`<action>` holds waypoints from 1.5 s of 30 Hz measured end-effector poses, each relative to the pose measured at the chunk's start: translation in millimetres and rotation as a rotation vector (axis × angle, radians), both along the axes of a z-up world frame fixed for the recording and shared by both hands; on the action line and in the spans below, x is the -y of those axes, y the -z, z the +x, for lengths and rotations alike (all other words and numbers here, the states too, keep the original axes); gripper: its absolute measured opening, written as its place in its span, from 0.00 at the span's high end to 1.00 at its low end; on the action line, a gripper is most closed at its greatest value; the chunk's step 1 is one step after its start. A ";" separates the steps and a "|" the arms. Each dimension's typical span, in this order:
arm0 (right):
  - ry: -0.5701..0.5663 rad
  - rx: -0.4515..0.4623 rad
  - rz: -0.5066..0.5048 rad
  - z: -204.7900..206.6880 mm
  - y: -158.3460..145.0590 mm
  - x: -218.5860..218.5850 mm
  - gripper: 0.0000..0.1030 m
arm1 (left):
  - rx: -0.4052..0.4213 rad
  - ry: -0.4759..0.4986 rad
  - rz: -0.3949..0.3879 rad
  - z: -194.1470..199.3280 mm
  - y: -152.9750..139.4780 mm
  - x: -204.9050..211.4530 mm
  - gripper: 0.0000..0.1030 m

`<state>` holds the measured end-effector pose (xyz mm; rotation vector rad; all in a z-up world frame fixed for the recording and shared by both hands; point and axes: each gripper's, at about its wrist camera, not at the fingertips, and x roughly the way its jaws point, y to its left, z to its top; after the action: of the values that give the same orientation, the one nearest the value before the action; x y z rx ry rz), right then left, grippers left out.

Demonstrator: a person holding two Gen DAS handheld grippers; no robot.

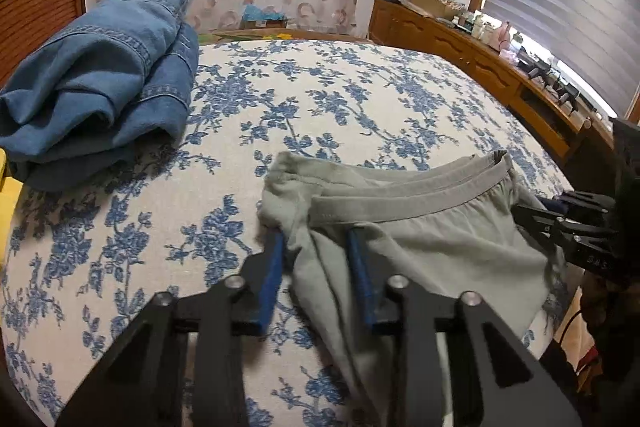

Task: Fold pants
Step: 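Close the right gripper on the folded grey-green pants edge, then lift the pants with the right gripper and carry toward the denim pile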

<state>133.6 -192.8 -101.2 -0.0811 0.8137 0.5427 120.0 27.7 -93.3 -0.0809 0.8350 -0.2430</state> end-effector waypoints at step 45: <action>-0.041 0.342 0.071 -35.9 -114.7 -4.2 0.94 | 0.372 0.022 -0.025 -70.9 -127.1 3.8 0.94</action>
<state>97.7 -188.6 13.5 -0.1219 0.4596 0.5771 49.1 23.9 33.8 -0.0479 0.4629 -0.2789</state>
